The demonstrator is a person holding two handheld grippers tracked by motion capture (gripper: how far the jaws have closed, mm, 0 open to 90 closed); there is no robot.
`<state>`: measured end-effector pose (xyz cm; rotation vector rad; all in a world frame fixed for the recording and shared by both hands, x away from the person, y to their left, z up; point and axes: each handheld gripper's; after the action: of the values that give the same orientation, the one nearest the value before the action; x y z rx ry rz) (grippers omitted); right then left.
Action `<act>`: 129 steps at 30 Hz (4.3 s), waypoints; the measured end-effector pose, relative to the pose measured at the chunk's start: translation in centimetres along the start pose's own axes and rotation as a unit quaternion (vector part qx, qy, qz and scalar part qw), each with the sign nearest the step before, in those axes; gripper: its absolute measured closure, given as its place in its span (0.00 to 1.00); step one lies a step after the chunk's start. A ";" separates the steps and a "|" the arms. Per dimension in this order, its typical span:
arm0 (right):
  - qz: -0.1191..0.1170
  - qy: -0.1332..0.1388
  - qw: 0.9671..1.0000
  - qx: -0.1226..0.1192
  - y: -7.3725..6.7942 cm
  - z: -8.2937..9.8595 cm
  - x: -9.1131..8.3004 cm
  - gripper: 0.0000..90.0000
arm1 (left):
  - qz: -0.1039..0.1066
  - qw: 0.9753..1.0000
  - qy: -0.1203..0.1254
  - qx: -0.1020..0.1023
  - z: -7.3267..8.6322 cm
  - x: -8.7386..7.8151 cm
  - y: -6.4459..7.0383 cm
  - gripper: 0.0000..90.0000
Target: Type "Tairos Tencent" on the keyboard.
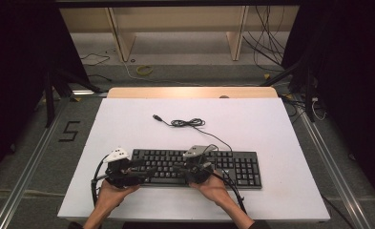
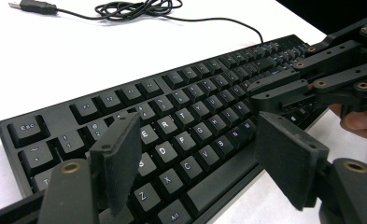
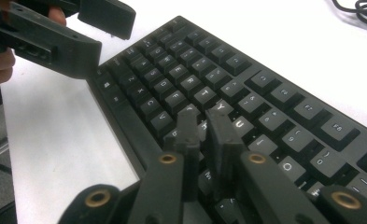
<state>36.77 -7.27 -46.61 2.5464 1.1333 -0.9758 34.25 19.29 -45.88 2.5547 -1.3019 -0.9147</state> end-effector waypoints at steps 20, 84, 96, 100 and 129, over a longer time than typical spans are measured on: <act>0.008 -0.032 0.999 -0.015 -0.8 0.5 1.5 1.00 | 0.003 1.000 0.007 0.006 0.4 -0.3 0.4 0.34; 0.021 0.049 0.998 0.031 2.5 1.8 -4.7 0.44 | -0.003 0.999 -0.039 0.007 -1.6 1.9 -0.5 0.70; 0.026 0.056 0.998 0.031 2.7 2.4 -5.7 0.40 | -0.012 0.997 -0.078 0.018 -2.2 3.9 -0.8 0.91; 0.026 0.060 0.997 0.031 2.7 2.5 -5.9 0.39 | -0.016 0.995 -0.090 0.029 -2.3 4.7 -0.7 0.94; 0.025 0.059 0.997 0.031 2.7 3.2 -6.5 0.37 | -0.014 0.993 -0.112 0.032 -2.5 7.0 -1.2 0.99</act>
<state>33.90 -14.28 -45.14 2.7003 1.0805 -0.8724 39.60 14.29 -47.47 2.5846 -1.3766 -1.2146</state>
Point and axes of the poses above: each handheld gripper's, and its own axes: x roughly forward along the jaws, z roughly out of its underside, y roughly to its right, and after that the axes turned 9 degrees about z, right-handed
